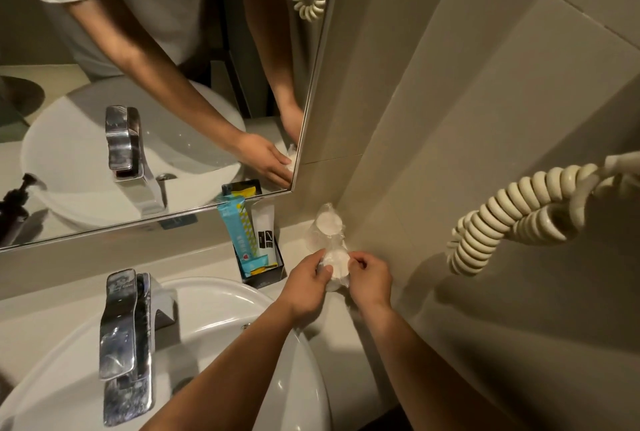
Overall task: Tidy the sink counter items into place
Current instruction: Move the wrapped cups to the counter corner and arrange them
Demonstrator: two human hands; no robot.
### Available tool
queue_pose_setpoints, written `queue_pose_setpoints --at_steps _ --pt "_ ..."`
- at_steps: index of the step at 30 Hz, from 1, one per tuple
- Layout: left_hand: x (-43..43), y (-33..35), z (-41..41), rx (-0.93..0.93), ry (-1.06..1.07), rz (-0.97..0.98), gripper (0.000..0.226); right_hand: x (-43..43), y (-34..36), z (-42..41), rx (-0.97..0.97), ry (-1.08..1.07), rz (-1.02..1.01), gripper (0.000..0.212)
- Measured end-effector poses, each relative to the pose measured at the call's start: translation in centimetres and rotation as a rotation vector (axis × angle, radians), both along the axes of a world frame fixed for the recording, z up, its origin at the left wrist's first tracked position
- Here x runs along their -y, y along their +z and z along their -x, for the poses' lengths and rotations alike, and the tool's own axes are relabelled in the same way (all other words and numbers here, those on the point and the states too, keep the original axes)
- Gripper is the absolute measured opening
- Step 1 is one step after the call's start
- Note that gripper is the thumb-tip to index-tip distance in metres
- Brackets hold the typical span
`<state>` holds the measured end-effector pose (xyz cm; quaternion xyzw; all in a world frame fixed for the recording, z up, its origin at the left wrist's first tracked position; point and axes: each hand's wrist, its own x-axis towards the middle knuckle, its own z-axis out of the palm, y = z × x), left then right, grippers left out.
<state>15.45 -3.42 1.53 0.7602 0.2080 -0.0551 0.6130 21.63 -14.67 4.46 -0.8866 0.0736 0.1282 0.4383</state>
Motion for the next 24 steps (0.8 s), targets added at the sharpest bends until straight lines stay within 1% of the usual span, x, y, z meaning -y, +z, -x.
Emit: queue_pose_setpoints --at_steps 4,6,10,13,15,24 --pt "0.0 0.0 -0.2 -0.013 -0.049 -0.069 0.039 0.0 -0.1 0.0 0.013 0.028 0.06 0.024" --pt "-0.2 0.1 -0.3 0.007 -0.117 -0.092 0.035 0.1 0.0 -0.1 0.015 0.046 0.088 0.026" --pt "-0.9 0.3 -0.4 0.012 -0.22 -0.139 0.04 0.2 0.1 -0.2 0.023 0.072 0.114 0.028" --pt "-1.0 0.2 -0.5 -0.004 -0.227 -0.214 0.047 0.2 0.0 -0.2 0.031 0.089 0.126 0.029" --pt "-1.0 0.2 -0.7 -0.005 -0.218 -0.237 0.047 0.2 -0.1 -0.2 0.035 0.097 0.131 0.029" --pt "-0.8 -0.2 -0.9 -0.005 -0.205 -0.245 0.046 0.2 -0.1 -0.3 0.033 0.093 0.134 0.032"
